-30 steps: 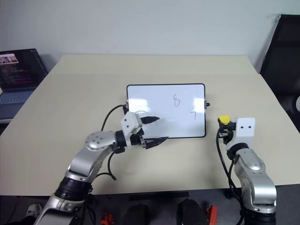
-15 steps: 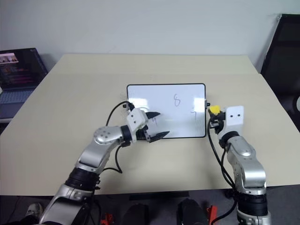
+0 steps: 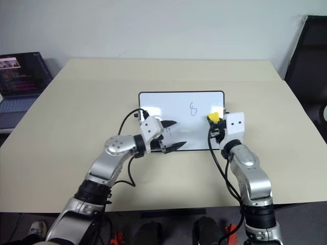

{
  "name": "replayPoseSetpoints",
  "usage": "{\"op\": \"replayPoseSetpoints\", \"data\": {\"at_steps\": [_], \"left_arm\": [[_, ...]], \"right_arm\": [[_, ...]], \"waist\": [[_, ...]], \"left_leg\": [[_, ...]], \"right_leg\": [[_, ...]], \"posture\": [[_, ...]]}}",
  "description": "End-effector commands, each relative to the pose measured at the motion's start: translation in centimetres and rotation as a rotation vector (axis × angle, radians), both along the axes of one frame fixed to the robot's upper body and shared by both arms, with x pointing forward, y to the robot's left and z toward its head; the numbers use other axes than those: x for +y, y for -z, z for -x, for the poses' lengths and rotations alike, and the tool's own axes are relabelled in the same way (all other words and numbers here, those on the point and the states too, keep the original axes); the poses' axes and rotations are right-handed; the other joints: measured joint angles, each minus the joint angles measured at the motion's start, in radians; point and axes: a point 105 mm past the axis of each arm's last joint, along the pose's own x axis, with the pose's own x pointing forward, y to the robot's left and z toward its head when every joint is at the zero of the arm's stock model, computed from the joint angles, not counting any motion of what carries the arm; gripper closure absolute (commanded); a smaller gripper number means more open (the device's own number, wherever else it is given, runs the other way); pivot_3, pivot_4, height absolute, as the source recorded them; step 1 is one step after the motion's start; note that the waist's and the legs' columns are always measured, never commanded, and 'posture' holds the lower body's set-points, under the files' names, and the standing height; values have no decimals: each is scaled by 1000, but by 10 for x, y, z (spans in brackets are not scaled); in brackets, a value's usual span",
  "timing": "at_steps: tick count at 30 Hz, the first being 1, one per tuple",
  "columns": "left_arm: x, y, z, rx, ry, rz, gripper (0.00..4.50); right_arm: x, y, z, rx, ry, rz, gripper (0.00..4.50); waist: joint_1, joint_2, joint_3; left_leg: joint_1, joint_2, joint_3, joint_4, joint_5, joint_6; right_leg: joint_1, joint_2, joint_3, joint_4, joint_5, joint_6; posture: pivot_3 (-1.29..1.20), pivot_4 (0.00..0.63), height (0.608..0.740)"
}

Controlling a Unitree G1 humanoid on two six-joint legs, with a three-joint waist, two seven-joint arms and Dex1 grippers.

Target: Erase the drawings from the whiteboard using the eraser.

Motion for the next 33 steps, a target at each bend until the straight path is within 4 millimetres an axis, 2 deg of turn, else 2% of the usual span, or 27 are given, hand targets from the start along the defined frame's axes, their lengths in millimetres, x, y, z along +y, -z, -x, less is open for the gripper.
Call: {"op": "replayPoseSetpoints", "data": {"at_steps": [1,10,25,27,33], "left_arm": [[-7,-14,3,-56,37,6,0],[-9,-13,7,-39,45,22,0],[-9,-13,9,-29,48,31,0],[-8,-13,9,-27,43,33,0],[-7,-12,11,-23,41,32,0]], "right_arm": [[3,-12,-1,-58,-1,5,3434],[-7,-1,-8,-8,40,53,3434],[6,-7,-23,-19,-3,37,3434],[6,-2,-22,4,-7,48,3434],[-2,32,-8,155,-17,180,3434]], "waist": [[0,0,0],[-1,0,0],[-2,0,0],[-2,0,0],[-1,0,-1]], "left_leg": [[0,0,0,0,0,0],[0,0,0,0,0,0],[1,0,0,0,0,0],[1,0,0,0,0,0],[3,0,0,0,0,0]], "right_leg": [[0,0,0,0,0,0],[0,0,0,0,0,0],[0,0,0,1,0,0],[0,0,0,1,0,0],[2,0,0,2,0,0]], "posture": [[0,150,740],[0,150,740],[0,150,740],[0,150,740],[0,150,740]]}}
